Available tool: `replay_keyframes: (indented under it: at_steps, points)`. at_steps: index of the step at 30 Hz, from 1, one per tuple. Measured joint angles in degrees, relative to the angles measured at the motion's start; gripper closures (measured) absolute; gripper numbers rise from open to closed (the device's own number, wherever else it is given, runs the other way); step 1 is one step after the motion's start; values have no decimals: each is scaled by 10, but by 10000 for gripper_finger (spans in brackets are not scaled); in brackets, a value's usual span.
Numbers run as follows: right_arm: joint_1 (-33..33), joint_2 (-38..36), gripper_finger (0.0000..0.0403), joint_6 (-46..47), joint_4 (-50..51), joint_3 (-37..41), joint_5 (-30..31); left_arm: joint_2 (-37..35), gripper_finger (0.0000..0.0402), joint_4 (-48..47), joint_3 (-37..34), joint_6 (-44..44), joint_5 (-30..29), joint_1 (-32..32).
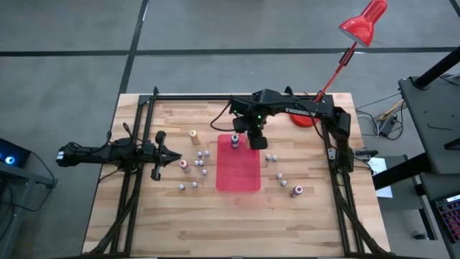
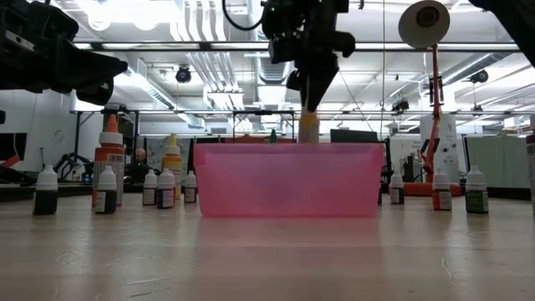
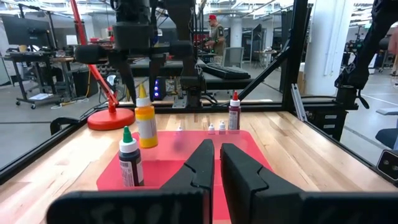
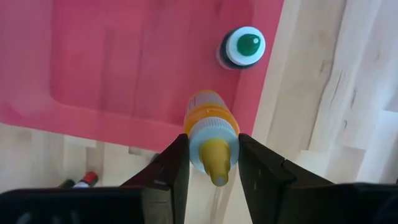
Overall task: Pick & Place food coloring
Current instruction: Put the large yellow food coloring bottle into the red bin
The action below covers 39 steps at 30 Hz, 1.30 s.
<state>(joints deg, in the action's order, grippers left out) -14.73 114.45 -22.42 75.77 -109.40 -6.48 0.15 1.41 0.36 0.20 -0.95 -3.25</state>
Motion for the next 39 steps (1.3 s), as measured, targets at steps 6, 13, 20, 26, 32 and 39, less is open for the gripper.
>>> replay_keyframes:
  at_steps: [6, 13, 20, 26, 32, 39]
  points:
    - [-3, 13, 298, -2, -23, 3, 3, 0, 399, 0, 0, 0, 0, 0]
    - [-8, 18, 298, -1, -47, 4, 5, 0, 399, 0, 0, 0, 0, 0]
    - [-10, 20, 298, -3, -59, 10, 5, 0, 399, 0, 0, 0, 0, 0]
    - [-14, 19, 298, -3, -63, 22, 5, 0, 399, 0, 0, 0, 0, 0]
    - [-16, 19, 298, -2, -71, 48, 5, 0, 399, 0, 0, 0, 0, 0]
    - [-16, 19, 298, -4, -93, 63, 5, 0, 399, 0, 0, 0, 0, 0]
